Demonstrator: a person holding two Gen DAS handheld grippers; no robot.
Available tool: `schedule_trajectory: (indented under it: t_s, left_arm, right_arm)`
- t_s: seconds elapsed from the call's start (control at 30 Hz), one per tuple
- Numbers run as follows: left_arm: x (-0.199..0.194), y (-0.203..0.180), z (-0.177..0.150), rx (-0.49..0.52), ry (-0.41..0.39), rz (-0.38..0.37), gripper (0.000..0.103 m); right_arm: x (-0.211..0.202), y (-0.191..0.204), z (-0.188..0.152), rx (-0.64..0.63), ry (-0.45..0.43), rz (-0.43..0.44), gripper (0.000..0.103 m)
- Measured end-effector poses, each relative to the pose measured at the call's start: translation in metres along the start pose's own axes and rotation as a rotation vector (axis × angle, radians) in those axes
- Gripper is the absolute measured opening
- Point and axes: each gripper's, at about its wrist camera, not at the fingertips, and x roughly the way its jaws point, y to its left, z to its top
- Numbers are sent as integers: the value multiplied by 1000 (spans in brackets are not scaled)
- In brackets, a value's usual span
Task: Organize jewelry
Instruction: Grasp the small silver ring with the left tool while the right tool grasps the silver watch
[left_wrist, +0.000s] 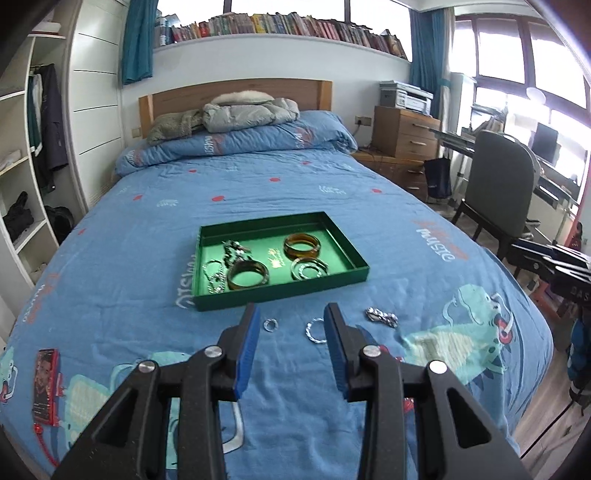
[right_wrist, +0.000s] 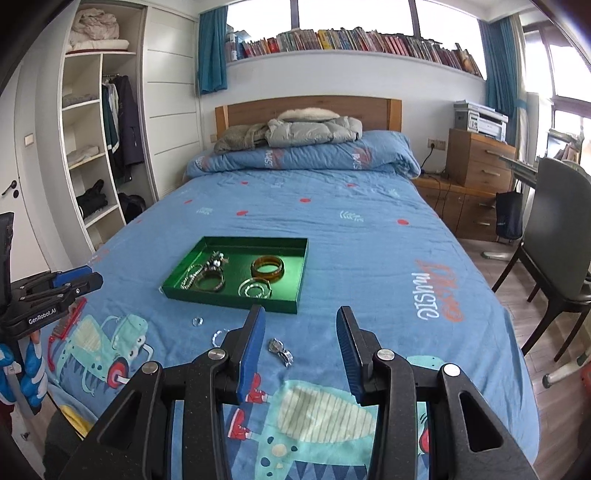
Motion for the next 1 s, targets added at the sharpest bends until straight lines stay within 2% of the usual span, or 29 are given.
schedule_trajectory:
  t_s: [0.1, 0.27, 0.57, 0.7, 0.83, 1.0]
  left_arm:
    - [29, -21, -21, 33, 49, -70, 34]
    - [77, -52, -49, 88, 140, -132, 34]
    - [146, -68, -68, 92, 236, -159, 34]
    - [165, -68, -68, 82, 255, -165, 33]
    - [173, -67, -68, 90, 241, -172, 33]
    - [177, -68, -68, 118, 231, -161, 21]
  right_arm:
    - [25, -11, -13, 7, 43, 33, 40]
    - [69, -24, -37, 3, 110, 97, 40]
    - [139, -14, -77, -78, 239, 210, 40]
    - [159, -8, -83, -112, 263, 241, 40]
    - [176, -7, -83, -126, 274, 261, 40]
    - [193, 1, -81, -165, 278, 280, 36]
